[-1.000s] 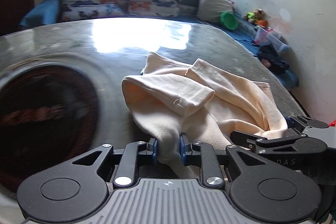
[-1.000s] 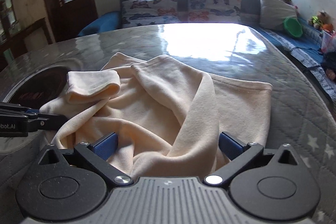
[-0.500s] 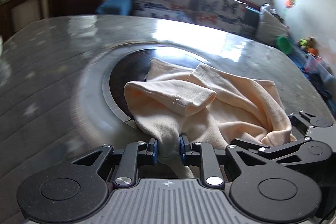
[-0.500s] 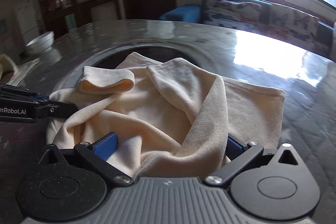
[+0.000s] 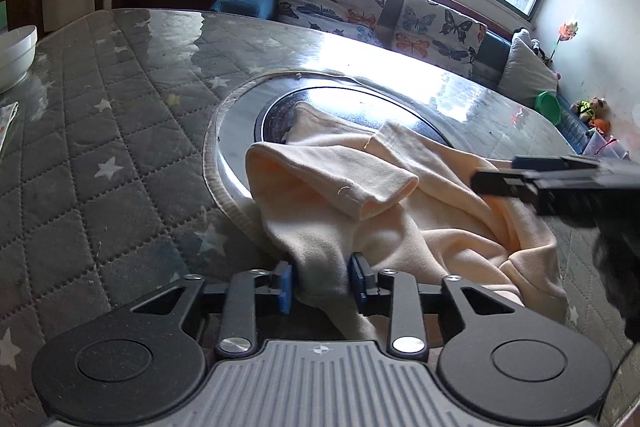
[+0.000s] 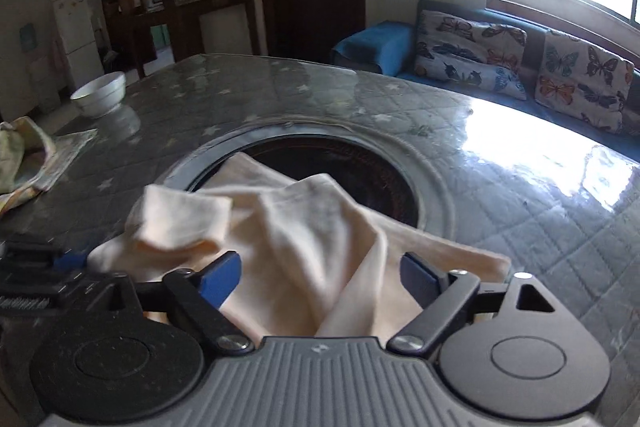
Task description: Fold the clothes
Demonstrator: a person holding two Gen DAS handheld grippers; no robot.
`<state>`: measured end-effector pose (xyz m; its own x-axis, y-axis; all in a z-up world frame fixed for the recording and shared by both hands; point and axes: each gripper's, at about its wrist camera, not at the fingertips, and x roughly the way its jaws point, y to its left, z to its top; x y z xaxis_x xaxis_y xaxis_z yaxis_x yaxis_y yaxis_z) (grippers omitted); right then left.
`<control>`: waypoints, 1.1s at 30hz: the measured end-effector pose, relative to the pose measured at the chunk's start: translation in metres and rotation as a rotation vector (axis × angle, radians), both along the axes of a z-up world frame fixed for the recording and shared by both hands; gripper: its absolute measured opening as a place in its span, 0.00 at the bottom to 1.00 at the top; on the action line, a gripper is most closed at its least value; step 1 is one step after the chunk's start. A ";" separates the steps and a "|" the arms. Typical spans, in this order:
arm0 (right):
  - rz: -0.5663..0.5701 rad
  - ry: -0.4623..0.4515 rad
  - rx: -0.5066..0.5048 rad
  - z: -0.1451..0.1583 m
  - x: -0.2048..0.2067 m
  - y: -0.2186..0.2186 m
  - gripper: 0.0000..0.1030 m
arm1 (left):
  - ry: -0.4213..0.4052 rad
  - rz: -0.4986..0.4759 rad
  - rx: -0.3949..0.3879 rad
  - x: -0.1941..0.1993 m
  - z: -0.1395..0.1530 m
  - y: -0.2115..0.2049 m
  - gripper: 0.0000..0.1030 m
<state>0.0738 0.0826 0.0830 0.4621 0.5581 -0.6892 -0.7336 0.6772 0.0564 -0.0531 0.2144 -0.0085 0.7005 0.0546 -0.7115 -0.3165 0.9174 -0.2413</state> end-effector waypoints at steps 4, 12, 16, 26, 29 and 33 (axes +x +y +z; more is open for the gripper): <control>-0.023 0.022 -0.032 -0.009 0.022 0.012 0.76 | -0.001 0.004 -0.013 -0.006 0.001 0.008 0.48; -0.033 0.148 -0.012 -0.032 0.047 0.019 0.34 | -0.024 0.014 -0.003 -0.021 0.009 0.019 0.55; -0.052 0.102 -0.005 -0.030 0.041 0.010 0.09 | -0.050 -0.001 0.013 -0.027 0.020 0.015 0.57; -0.125 -0.085 0.019 0.014 0.007 -0.044 0.05 | -0.090 -0.143 0.027 -0.001 0.032 -0.032 0.60; -0.162 -0.131 0.034 0.029 -0.010 -0.072 0.05 | -0.093 -0.188 0.028 0.009 0.032 -0.047 0.60; -0.211 -0.182 0.033 0.044 -0.037 -0.111 0.05 | -0.085 -0.243 0.037 0.020 0.029 -0.064 0.60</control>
<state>0.0370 -0.0282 0.1268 0.6850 0.4569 -0.5674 -0.5766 0.8161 -0.0390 -0.0329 0.1501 0.0208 0.7535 -0.0979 -0.6501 -0.0653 0.9728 -0.2223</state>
